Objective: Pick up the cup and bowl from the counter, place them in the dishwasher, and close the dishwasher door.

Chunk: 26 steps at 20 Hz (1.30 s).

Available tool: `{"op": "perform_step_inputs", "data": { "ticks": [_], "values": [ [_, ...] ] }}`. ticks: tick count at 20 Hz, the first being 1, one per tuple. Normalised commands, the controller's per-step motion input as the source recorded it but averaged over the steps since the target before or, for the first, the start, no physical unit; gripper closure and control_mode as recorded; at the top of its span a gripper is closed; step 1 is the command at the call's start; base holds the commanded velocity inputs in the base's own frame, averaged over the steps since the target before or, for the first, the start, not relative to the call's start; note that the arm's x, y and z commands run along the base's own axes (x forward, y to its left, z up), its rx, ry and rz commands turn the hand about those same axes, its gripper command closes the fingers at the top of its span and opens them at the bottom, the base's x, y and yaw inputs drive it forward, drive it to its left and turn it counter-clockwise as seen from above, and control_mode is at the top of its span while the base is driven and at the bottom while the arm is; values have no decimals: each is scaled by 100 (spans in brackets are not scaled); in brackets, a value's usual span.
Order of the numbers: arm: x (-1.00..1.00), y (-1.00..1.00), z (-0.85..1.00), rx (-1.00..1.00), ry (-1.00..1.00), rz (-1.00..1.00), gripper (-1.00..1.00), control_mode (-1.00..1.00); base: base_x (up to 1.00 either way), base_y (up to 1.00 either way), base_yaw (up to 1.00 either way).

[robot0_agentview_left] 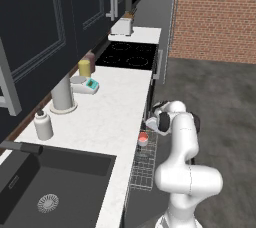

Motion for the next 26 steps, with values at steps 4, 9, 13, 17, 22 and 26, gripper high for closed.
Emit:
{"op": "perform_step_inputs", "data": {
  "ticks": [4, 9, 13, 17, 22, 26],
  "values": [
    [-47, 0, 72, 0, -11, 0, -100, -100, 0, 0, 0],
    [-78, -4, 71, 0, -2, -8, -100, -100, 0, 0, 0],
    [-100, -19, 43, 0, -2, -18, -100, -100, 0, 0, 0],
    [-96, -22, 81, 0, 0, -21, -100, -100, 0, 0, 0],
    [-66, -32, 99, 0, 0, -18, -100, -100, 0, 0, 0],
    [-59, -40, 62, 0, 0, -14, -100, -100, 0, 0, 0]
  ]
}}
